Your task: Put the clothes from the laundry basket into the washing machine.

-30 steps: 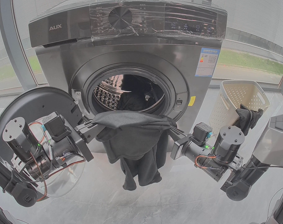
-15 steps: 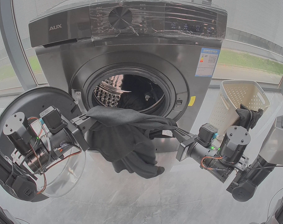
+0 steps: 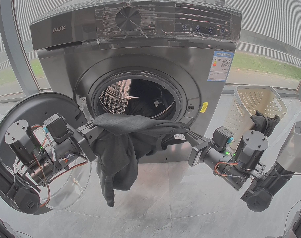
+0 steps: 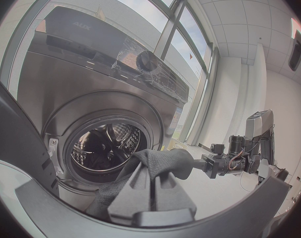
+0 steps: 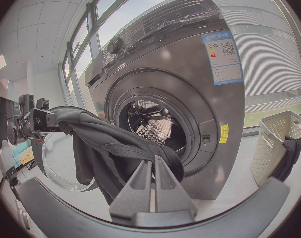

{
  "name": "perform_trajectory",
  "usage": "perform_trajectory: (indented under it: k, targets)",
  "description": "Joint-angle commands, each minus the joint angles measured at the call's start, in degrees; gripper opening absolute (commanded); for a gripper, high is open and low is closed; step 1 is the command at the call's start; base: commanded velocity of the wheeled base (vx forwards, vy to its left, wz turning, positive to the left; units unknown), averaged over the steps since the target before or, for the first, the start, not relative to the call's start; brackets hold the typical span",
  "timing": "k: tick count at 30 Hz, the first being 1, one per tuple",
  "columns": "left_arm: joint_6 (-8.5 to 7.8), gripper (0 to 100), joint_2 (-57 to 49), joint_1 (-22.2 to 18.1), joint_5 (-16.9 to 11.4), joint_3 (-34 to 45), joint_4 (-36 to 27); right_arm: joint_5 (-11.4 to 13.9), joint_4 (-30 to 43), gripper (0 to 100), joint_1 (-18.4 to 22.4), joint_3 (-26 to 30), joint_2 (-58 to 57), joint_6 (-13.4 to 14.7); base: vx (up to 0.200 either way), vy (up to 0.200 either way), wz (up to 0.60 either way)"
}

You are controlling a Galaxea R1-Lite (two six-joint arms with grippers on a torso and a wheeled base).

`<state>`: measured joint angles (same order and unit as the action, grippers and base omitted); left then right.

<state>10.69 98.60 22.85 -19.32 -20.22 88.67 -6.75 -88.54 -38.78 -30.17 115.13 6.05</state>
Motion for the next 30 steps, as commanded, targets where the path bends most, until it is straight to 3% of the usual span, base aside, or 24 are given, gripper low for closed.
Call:
perform_trajectory:
  k: [1,7,14,15,22,23,30]
  targets:
    - [-0.23,0,0.1,-0.35,0.16,1.15,0.01,0.07,0.03,0,0.81,-0.41,-0.25,0.02,0.0,0.0,0.0]
    - [-1.37,0,-0.6,-0.52,0.07,3.52,0.1,0.51,-0.14,0,0.19,-0.68,-0.69,0.11,0.0,0.0,0.0]
    - [-1.2,0,0.28,-2.98,-0.63,7.22,0.1,0.6,-0.05,0,-1.74,-3.75,-0.43,0.28,0.0,0.0,0.0]
    - [-0.5,0,0.81,-3.33,-0.72,7.04,0.01,0.6,0.03,0,-2.09,-4.37,-0.43,0.28,0.0,0.0,0.0]
    - [-1.02,0,3.88,-3.77,-1.16,6.07,0.1,0.6,0.21,0,-3.5,-6.83,0.71,0.46,0.0,0.0,0.0]
    - [-1.02,100,4.15,-3.77,-1.51,6.07,0.1,0.51,0.03,0,-3.59,-7.09,1.24,0.46,0.0,0.0,0.0]
    - [-1.11,100,5.73,-4.74,-1.51,5.02,0.1,-0.01,0.47,0,-5.25,-8.68,1.59,0.55,0.0,0.0,0.0]
